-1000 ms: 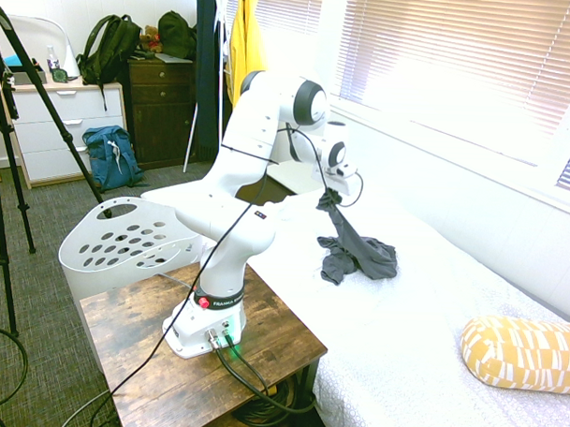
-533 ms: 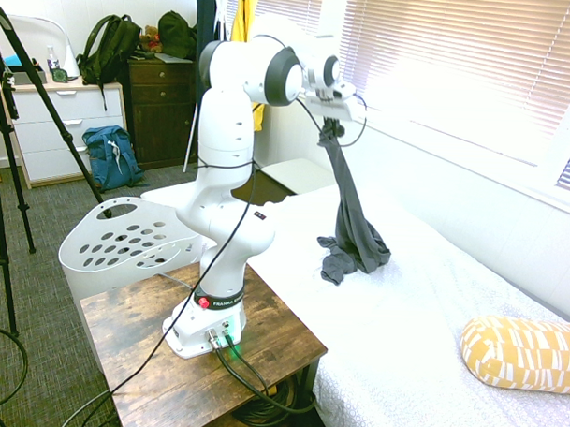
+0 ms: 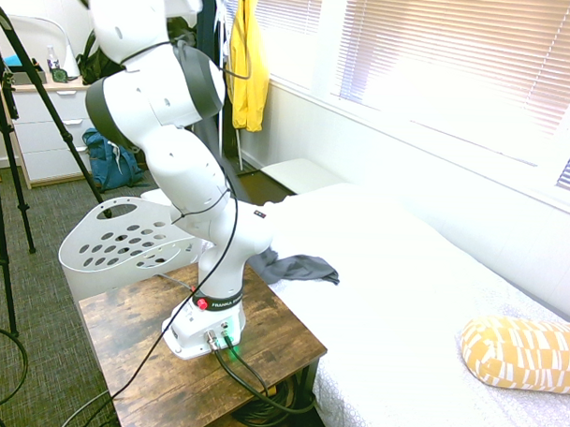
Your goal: Put my clothes in the laundry bag
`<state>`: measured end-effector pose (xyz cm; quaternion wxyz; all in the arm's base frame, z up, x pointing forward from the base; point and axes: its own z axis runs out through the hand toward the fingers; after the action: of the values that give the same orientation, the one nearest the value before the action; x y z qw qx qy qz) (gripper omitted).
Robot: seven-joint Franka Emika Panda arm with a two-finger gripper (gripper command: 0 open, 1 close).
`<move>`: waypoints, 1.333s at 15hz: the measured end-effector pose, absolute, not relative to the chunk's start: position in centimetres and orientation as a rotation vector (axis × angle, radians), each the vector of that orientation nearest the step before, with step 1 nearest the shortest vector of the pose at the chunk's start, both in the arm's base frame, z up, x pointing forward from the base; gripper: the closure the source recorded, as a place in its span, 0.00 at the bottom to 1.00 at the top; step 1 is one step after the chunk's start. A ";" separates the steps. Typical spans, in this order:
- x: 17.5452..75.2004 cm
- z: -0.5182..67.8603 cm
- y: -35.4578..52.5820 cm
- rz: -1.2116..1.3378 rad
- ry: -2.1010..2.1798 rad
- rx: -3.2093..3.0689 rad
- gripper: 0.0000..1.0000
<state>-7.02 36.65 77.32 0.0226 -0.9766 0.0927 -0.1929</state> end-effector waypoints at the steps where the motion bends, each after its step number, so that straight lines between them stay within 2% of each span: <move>1: -12.4 74.5 38.5 -0.577 0.226 -3.048 1.00; 3: -17.9 67.4 43.2 -0.508 0.134 -3.104 1.00; 6: -16.5 53.3 50.2 -0.272 0.133 -3.213 1.00; 7: -15.5 48.8 51.1 -0.201 0.152 -3.251 0.00; 8: -14.9 45.9 51.3 -0.152 0.153 -3.282 0.00; 10: -14.9 44.1 51.3 -0.125 0.131 -3.299 0.00; 14: -14.0 44.5 51.3 -0.113 0.134 -3.290 0.00; 20: -7.3 46.2 50.5 -0.069 0.229 -3.269 0.00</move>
<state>-7.30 50.54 46.20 -0.0679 -0.9950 0.0696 -0.0211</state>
